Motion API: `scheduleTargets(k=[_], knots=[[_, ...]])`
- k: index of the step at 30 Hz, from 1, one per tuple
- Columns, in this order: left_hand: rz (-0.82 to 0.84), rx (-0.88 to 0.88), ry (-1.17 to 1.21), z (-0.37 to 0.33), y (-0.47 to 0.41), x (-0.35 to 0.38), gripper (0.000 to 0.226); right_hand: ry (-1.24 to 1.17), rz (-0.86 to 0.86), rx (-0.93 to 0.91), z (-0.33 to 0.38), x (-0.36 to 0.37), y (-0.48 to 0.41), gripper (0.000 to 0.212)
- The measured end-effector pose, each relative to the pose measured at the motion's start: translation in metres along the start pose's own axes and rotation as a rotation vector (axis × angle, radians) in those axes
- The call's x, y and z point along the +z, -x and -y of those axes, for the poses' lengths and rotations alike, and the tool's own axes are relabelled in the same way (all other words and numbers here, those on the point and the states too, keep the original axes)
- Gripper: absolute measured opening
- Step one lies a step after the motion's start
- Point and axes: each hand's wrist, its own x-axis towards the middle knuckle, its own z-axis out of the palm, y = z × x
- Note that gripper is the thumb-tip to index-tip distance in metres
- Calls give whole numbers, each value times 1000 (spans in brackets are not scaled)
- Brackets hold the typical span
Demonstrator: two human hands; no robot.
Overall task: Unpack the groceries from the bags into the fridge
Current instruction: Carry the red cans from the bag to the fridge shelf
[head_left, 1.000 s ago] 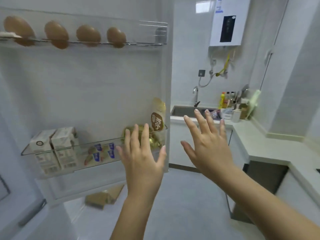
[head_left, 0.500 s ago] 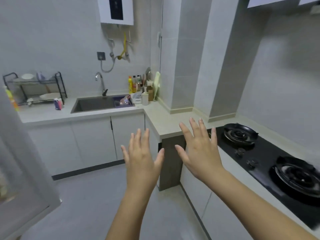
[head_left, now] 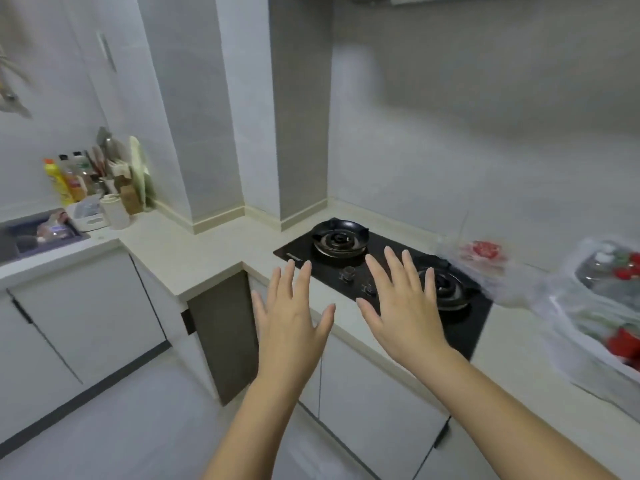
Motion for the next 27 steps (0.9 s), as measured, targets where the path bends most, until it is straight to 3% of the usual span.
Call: scheduleTargets(k=[8,18,27], knots=[[88,171,27,-81,-23,74,72,-9,-6,167,-109,6,3,69],[143,232,129,-226,-28,180,69,16,38,306,-284,-3,19,69],[316,357,123,-306,-11,261,70,35,128,550,-403,15,61,67]])
